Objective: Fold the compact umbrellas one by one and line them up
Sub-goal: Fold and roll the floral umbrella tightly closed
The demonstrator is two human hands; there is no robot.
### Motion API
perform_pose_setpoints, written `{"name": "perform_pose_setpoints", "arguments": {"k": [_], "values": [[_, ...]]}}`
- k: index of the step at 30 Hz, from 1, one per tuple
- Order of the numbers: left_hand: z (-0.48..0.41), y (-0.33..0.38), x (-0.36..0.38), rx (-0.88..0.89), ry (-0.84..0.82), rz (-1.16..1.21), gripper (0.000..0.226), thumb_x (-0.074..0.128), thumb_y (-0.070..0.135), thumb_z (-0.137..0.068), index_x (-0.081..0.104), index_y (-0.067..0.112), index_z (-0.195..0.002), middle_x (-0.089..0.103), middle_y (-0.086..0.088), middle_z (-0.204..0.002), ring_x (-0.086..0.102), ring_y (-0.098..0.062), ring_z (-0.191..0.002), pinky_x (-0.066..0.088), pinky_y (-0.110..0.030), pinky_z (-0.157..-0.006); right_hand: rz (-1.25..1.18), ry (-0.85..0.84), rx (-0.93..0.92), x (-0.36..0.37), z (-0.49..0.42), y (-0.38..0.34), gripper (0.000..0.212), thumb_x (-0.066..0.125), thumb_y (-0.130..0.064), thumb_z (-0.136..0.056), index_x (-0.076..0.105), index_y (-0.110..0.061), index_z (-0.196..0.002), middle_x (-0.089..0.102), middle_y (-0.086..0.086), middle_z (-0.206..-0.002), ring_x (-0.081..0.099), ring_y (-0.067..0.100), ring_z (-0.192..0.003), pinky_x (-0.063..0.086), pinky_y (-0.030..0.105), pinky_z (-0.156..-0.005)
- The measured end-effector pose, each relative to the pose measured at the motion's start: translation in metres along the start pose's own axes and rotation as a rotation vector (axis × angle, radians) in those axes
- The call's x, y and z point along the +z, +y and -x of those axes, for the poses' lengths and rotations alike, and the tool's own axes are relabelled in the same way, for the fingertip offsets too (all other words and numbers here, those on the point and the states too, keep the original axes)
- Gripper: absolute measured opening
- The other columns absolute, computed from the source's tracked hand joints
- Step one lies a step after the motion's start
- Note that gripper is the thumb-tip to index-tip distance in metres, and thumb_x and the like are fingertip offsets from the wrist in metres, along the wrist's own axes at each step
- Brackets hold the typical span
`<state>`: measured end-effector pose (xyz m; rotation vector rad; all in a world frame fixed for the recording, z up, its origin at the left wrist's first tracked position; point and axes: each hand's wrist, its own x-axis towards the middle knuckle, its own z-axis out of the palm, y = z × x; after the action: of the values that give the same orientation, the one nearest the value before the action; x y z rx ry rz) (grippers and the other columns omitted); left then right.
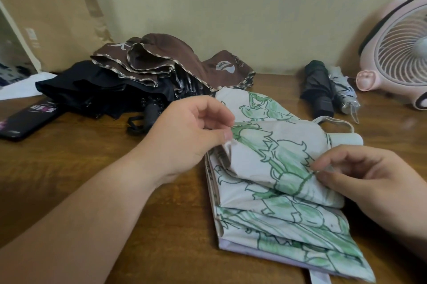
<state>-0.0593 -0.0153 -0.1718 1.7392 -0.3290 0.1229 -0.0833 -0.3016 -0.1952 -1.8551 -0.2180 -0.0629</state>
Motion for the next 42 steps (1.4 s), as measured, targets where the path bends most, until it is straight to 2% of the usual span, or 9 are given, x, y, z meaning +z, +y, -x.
{"name": "perform_pose_setpoints", "arguments": {"k": [3,8,11,14,20,25,32,38,42], "values": [[-0.001,0.0,0.0,-0.026,0.078,0.093,0.033,0.072,-0.023,-0.076,0.07,0.006,-0.09,0.073,-0.005,-0.086,0.068,-0.016,-0.08,0.059,-0.028,-0.081,-0.002,-0.009,-0.002,0.0,0.001,-0.001,0.012,0.078,-0.027,-0.073,0.08,-0.018,-0.08,0.073,0.027,-0.077,0.068,0.052,-0.074,0.054,0.047,-0.072],[-0.001,0.008,-0.003,-0.059,0.06,0.318,0.031,0.066,-0.025,-0.075,0.067,0.002,-0.09,0.068,-0.008,-0.085,0.065,-0.016,-0.078,0.057,-0.022,-0.069,0.0,-0.046,0.022,-0.004,0.002,-0.002,0.074,0.083,-0.078,-0.049,0.08,-0.017,-0.09,0.074,0.024,-0.08,0.067,0.054,-0.077,0.054,0.057,-0.076],[-0.001,0.015,-0.009,-0.133,0.07,0.403,0.015,0.072,-0.004,-0.071,0.063,0.005,-0.079,0.062,-0.008,-0.071,0.062,-0.02,-0.064,0.057,-0.028,-0.056,0.005,0.024,-0.037,-0.005,0.0,0.003,0.055,0.089,-0.06,-0.057,0.079,-0.016,-0.089,0.073,0.026,-0.079,0.067,0.047,-0.07,0.05,0.047,-0.076],[0.002,0.019,-0.025,-0.301,-0.054,-0.051,0.023,0.076,0.015,-0.082,0.063,0.011,-0.063,0.049,-0.007,-0.054,0.042,-0.02,-0.043,0.038,-0.026,-0.039,-0.045,0.014,-0.031,-0.006,0.0,0.0,0.044,0.087,-0.049,-0.057,0.079,-0.016,-0.086,0.075,0.021,-0.08,0.069,0.03,-0.072,0.054,0.034,-0.071],[0.01,0.029,-0.024,-0.426,-0.46,-0.058,0.026,0.073,0.008,-0.087,0.078,0.012,-0.113,0.06,-0.016,-0.058,0.042,-0.01,-0.032,0.025,-0.019,-0.031,-0.068,0.016,-0.006,-0.005,-0.001,0.0,0.016,0.077,-0.026,-0.071,0.079,-0.016,-0.082,0.074,0.024,-0.081,0.068,0.027,-0.071,0.055,0.023,-0.065],[0.012,0.026,-0.012,-0.308,-0.358,-0.117,0.02,0.084,0.019,-0.074,0.081,0.017,-0.094,0.065,-0.015,-0.058,0.045,-0.013,-0.035,0.029,-0.018,-0.032,-0.069,0.014,0.017,-0.003,0.001,-0.003,0.013,0.076,-0.023,-0.072,0.079,-0.015,-0.082,0.074,0.025,-0.081,0.069,0.031,-0.073,0.056,0.025,-0.065],[0.009,0.028,-0.023,-0.091,-0.342,-0.315,0.02,0.08,0.038,-0.068,0.082,0.023,-0.081,0.067,-0.01,-0.059,0.055,-0.016,-0.044,0.044,-0.018,-0.044,-0.054,-0.033,0.043,-0.004,0.003,-0.006,0.075,0.088,-0.073,-0.046,0.078,-0.014,-0.09,0.075,0.022,-0.082,0.071,0.029,-0.074,0.055,0.035,-0.074],[0.007,0.024,-0.036,-0.15,-0.471,-0.335,0.012,0.083,0.032,-0.075,0.083,0.023,-0.083,0.068,-0.014,-0.061,0.059,-0.02,-0.049,0.049,-0.022,-0.048,-0.048,-0.025,0.015,0.001,0.007,-0.012,0.005,0.074,-0.013,-0.079,0.078,-0.014,-0.079,0.073,0.022,-0.072,0.067,0.023,-0.062,0.054,0.021,-0.059],[0.007,0.023,-0.028,-0.321,-0.494,-0.156,0.026,0.079,0.043,-0.077,0.082,0.018,-0.084,0.063,-0.015,-0.059,0.054,-0.018,-0.041,0.038,-0.02,-0.039,0.012,0.037,-0.003,-0.003,0.007,-0.007,0.026,0.067,0.009,-0.086,0.077,-0.013,-0.076,0.065,0.033,-0.072,0.059,0.023,-0.057,0.049,0.018,-0.051]]}}
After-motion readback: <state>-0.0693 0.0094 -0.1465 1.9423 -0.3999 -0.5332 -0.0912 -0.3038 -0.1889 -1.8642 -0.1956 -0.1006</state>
